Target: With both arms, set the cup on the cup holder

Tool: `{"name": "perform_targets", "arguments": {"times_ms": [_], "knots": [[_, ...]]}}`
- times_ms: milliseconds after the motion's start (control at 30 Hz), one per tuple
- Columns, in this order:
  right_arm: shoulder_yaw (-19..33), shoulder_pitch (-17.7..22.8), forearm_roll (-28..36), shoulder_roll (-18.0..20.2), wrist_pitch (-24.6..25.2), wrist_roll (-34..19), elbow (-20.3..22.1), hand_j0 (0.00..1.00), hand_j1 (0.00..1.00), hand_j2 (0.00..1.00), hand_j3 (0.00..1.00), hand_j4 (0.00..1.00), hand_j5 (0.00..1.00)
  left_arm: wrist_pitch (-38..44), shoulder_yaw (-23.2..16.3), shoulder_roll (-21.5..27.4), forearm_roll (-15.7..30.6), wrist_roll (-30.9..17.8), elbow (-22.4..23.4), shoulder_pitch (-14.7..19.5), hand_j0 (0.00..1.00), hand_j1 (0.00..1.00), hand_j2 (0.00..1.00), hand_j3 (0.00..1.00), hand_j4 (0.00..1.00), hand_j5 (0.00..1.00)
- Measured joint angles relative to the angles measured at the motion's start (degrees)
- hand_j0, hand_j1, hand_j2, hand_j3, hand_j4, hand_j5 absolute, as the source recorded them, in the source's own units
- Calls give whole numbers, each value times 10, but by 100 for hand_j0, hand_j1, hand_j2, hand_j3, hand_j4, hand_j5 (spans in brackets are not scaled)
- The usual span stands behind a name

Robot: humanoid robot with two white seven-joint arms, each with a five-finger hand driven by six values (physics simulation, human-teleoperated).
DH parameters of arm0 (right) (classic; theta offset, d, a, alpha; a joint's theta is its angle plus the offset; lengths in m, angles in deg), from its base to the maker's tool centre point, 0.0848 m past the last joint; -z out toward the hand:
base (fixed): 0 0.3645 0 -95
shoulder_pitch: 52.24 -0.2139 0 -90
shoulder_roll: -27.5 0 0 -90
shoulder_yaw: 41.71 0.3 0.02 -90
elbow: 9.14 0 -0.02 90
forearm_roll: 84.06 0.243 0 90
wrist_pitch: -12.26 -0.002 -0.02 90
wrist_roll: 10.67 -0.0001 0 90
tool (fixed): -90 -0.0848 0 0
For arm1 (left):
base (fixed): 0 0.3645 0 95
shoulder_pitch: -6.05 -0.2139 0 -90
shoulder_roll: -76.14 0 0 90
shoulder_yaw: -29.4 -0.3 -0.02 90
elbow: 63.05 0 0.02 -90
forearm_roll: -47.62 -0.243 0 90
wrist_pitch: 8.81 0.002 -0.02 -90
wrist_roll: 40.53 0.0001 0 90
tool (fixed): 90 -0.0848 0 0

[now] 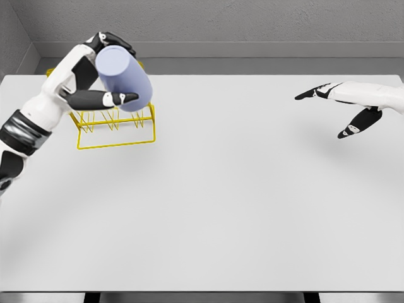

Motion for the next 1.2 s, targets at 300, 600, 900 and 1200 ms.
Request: {"name": "perform_targets", "arguments": {"times_ms": [300,600,900,1200], "knots": [[0,1,0,2,0,0,1,100,100,100,100,100,100,13,3,-8,1,-1,31,16,24,24,24,24,24,24],[-1,1,0,2,0,0,1,100,100,100,100,100,100,14,3,-12,0,-1,40,13,24,24,24,24,24,24],[-1,1,0,1,0,0,1,100,100,100,100,100,100,14,3,-8,2,-1,41,7,24,24,24,24,24,24],[-2,2,0,1,0,0,1,100,100,100,100,100,100,14,4,-4,2,-1,56,7,24,24,24,24,24,24]]}}
